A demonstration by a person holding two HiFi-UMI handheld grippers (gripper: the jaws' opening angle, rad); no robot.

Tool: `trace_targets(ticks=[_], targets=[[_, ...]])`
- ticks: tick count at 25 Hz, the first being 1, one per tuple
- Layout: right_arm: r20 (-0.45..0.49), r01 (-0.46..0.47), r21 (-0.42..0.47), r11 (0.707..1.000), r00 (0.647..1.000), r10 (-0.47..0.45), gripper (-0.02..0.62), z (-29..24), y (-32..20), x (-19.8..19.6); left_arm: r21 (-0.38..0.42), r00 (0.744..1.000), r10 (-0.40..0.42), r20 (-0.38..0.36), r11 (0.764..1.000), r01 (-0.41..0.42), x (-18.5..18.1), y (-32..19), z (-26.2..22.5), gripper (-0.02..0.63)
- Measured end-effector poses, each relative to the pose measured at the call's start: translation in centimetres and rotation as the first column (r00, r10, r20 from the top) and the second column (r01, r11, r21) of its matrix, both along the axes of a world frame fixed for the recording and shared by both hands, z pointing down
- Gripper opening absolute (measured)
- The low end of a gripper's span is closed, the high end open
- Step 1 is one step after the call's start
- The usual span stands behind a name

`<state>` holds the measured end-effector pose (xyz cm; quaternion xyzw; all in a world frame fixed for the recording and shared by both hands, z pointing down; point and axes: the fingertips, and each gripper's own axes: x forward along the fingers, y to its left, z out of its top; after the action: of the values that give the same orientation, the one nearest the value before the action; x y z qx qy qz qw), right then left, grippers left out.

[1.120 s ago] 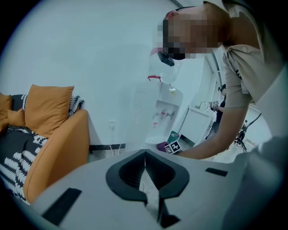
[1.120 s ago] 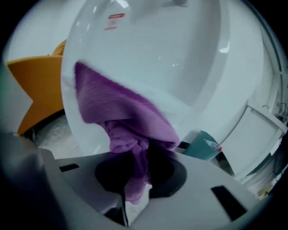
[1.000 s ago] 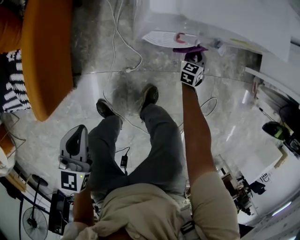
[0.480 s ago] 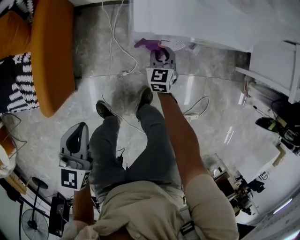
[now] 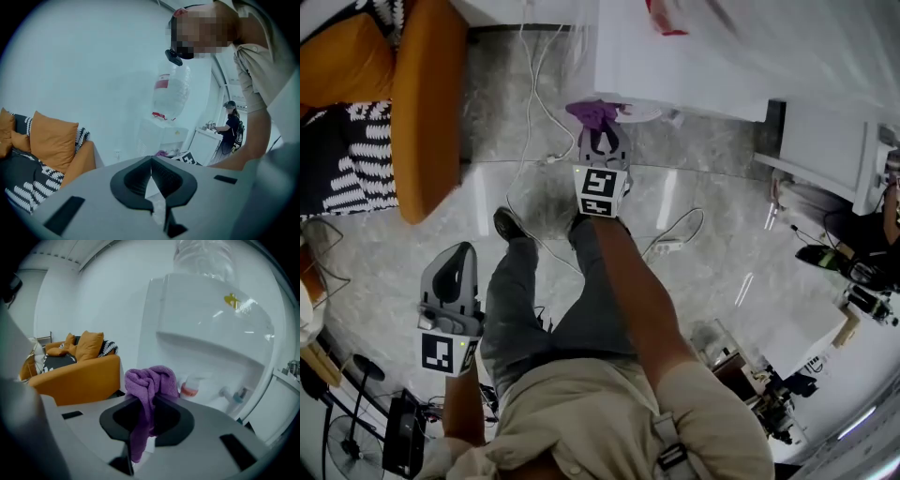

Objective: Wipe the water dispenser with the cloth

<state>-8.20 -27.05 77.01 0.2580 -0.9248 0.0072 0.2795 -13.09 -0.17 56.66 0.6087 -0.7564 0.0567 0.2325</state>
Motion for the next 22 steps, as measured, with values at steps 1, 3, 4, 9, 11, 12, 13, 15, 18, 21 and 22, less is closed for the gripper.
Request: trace_targets(ticks=[1, 3, 4, 9, 11, 12, 13, 15, 18, 21, 22], targets=[[0.009, -0.010, 0.008, 1.000, 1.000, 0.010, 0.078, -1.3, -0.3, 0.0, -0.005, 1.000, 0.018, 0.007, 1.000, -0.018, 0.1, 0.3, -0.4, 0.017], [0.025, -0.025, 0.022, 0.999, 0.999, 0.025, 0.077, -3.6, -1.0, 0.0, -0.004, 0.999, 0.037, 0.020, 0.999, -0.037, -0.1, 0.4, -1.6, 0.017], [0.030, -0.028, 0.028, 0.999, 0.999, 0.027, 0.077, -4.6, -1.3, 0.0, 0.000, 0.999, 0.038, 0.026, 0.999, -0.038, -0.2, 0.3, -2.2, 0.017], [0.022, -0.021, 0.019, 1.000, 1.000, 0.021, 0.077, -8.4, -1.4, 0.4, 0.054, 0.999, 0.012, 0.040, 0.998, -0.014, -1.1, -1.3, -6.4, 0.017], [0.021, -0.014, 0.016, 1.000, 1.000, 0.014, 0.078, -9.7, -1.1, 0.8, 0.070, 0.999, -0.009, 0.046, 0.998, 0.006, -1.5, -1.9, -8.1, 0.017], [0.025, -0.010, 0.021, 1.000, 1.000, 0.010, 0.078, -10.6, -1.0, 0.9, 0.076, 0.999, -0.012, 0.051, 0.997, 0.008, -1.6, -2.1, -8.9, 0.017], [0.032, -0.008, 0.030, 1.000, 0.999, 0.007, 0.078, -11.7, -1.1, 1.0, 0.073, 0.998, 0.000, 0.061, 0.997, -0.005, -1.5, -2.2, -9.4, 0.017], [0.046, -0.012, 0.046, 0.999, 0.999, 0.010, 0.078, -13.7, -1.5, 1.2, 0.054, 0.996, 0.042, 0.083, 0.997, -0.046, -1.3, -2.0, -10.2, 0.017], [0.061, -0.051, 0.029, 0.998, 0.997, 0.049, 0.080, -15.5, -2.9, 1.9, 0.054, 0.993, 0.053, 0.103, 0.997, -0.059, -1.4, -2.4, -11.6, 0.017], [0.048, -0.123, 0.014, 0.992, 0.991, 0.122, 0.080, -16.3, -4.8, 4.4, 0.063, 0.991, 0.054, 0.123, 0.996, -0.062, -1.6, -3.0, -13.2, 0.017], [0.038, -0.152, 0.014, 0.988, 0.988, 0.151, 0.080, -16.5, -5.7, 5.5, 0.065, 0.990, 0.054, 0.128, 0.996, -0.062, -1.6, -3.2, -13.8, 0.017]])
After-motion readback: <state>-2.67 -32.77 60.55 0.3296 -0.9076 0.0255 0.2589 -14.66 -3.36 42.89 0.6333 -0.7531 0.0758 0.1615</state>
